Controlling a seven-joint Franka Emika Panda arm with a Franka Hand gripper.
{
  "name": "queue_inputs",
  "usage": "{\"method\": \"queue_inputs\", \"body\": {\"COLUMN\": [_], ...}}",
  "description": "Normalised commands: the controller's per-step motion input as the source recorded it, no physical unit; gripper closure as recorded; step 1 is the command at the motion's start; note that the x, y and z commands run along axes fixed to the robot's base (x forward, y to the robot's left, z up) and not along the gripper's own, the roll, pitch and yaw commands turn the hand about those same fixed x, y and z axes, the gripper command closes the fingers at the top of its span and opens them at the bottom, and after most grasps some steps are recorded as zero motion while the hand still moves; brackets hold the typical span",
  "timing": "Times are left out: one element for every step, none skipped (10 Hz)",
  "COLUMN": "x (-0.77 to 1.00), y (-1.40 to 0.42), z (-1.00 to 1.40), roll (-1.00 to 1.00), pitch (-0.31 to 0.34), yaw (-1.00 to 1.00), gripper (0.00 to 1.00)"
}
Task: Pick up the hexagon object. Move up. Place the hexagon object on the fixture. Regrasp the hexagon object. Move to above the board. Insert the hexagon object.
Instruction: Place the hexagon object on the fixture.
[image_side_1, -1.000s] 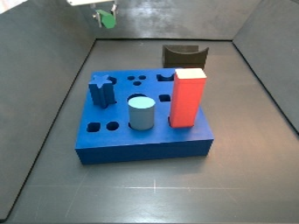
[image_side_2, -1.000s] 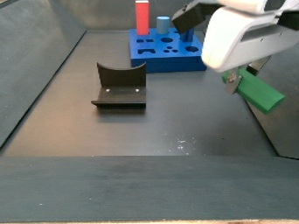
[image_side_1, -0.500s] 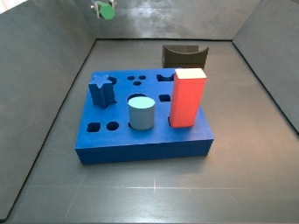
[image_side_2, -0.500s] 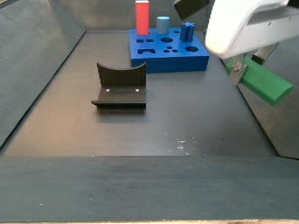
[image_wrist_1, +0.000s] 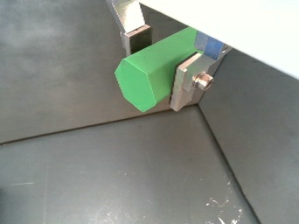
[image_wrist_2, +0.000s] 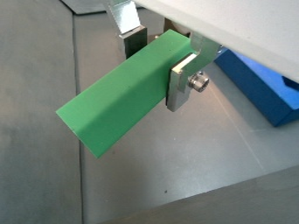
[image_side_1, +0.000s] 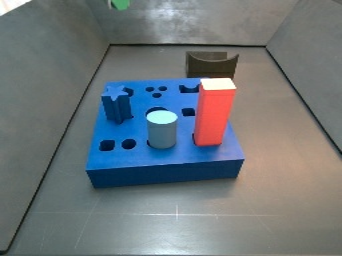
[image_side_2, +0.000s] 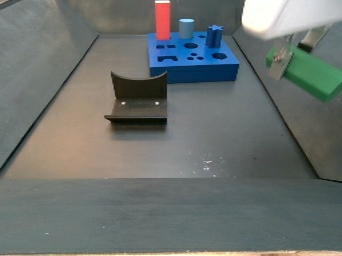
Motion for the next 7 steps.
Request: {"method": "queue_inputs", "body": {"x": [-0.02, -0.02, 1.0, 1.0, 1.0, 1.0, 1.0], "y": [0.01, 0.0, -0.6, -0.6, -0.56, -0.51, -0.49], "z": [0.41, 0.29, 0.14, 0.11, 0.1, 0.09, 0.08], "roll": [0.12, 0.12, 0.02, 0.01, 0.0, -0.03, -0.05], "pitch": [0.084, 0.084, -0.02, -0.012, -0.002, 0.008, 0.024], "yaw": [0.03, 0.03, -1.0, -1.0, -1.0, -1.0, -1.0], "gripper": [1.0, 1.0, 1.0, 1.0, 1.0, 1.0, 1.0]}}
